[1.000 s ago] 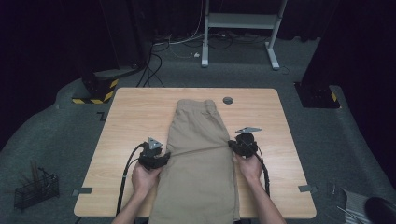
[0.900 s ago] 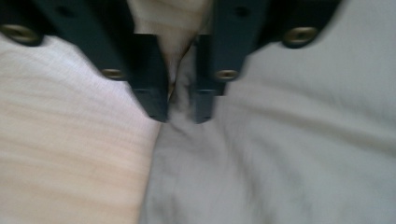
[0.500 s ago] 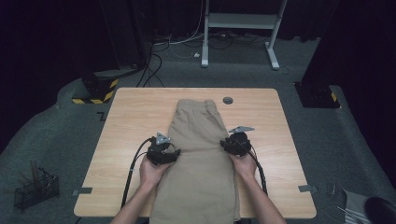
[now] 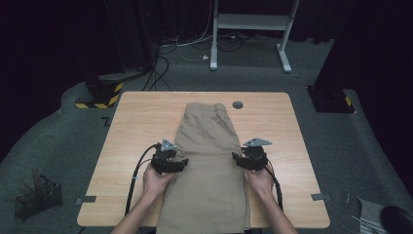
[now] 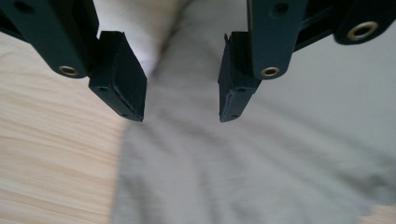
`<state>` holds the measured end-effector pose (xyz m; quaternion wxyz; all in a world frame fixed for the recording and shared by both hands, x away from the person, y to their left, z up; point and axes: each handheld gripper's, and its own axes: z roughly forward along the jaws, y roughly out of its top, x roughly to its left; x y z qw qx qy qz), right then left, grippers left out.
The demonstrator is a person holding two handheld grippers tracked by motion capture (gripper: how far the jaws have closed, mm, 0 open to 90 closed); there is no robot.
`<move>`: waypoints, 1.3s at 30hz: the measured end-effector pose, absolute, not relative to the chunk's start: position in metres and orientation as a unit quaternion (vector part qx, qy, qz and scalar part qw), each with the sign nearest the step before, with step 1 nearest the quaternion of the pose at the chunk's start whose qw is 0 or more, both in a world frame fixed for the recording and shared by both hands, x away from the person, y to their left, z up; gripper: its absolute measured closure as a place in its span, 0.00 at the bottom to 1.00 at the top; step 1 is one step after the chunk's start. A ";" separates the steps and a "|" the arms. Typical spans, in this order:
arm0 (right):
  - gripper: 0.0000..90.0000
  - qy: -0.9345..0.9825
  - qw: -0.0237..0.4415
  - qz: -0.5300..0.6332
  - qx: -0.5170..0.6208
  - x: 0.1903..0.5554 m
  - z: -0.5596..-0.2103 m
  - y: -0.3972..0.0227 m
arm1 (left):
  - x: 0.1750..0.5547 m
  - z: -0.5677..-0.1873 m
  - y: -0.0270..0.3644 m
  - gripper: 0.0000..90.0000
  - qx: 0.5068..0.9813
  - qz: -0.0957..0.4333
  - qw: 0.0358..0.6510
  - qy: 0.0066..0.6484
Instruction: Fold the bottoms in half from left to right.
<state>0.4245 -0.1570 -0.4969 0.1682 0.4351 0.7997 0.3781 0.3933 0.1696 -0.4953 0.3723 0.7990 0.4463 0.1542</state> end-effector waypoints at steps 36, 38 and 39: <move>0.52 0.824 0.182 0.360 0.398 0.383 -0.524 -0.137 | 0.381 -0.523 0.155 0.39 0.815 0.191 0.355 0.416; 0.52 0.821 0.182 0.359 0.404 0.385 -0.524 -0.137 | 0.383 -0.524 0.155 0.39 0.813 0.193 0.360 0.416; 0.52 0.821 0.183 0.360 0.403 0.387 -0.524 -0.137 | 0.384 -0.525 0.155 0.39 0.812 0.193 0.362 0.415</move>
